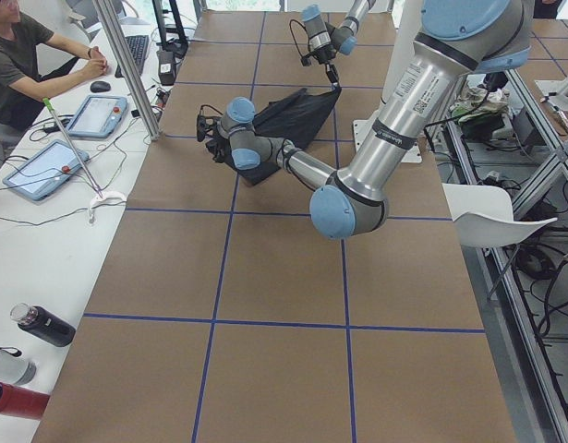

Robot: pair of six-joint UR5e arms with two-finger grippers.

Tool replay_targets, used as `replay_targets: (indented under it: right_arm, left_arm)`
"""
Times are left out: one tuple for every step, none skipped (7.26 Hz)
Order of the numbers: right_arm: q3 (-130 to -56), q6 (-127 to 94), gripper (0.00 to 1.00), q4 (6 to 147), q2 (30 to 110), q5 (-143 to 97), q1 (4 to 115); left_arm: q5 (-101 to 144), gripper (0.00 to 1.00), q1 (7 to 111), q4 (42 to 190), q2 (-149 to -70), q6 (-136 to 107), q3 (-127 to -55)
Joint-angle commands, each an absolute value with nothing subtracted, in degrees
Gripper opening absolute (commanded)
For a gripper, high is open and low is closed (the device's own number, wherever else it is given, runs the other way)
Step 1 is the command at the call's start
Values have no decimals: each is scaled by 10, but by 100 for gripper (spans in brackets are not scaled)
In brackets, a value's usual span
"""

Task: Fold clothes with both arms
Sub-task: 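Lift the side edge with the right gripper and fold it across the shirt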

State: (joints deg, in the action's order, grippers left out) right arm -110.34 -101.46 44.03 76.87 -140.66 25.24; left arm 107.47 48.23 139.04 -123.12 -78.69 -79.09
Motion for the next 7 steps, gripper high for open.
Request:
replay_targets:
  right_arm:
    - [-1113,-1050,0,440,726,-1414,214]
    - [-1109,-1059,78,439,724,-1420,204]
    - [-1109,-1059,100,439,726,-1419,203]
    - [-1109,-1059,100,439,725,-1416,202]
    - [-1109,-1057,100,439,720,-1414,205]
    - [-1113,-1056,100,439,720,-1409,223]
    - [-1112,-1054,100,439,711,-1381,248]
  left_arm:
    - [1074,100,483,1390,-1230,-787,-794]
    - [1074,100,483,1390,-1227,-787,-796]
    - [1074,100,483,1390,-1223,-787,-802]
    - [1074,100,482,1390,-1223,-787,-802]
    - [1075,100,482,1390,-1223,-787,-802]
    - [1075,100,482,1390,-1223,-789,-806]
    - [1075,100,479,1389,-1223,-793,-806]
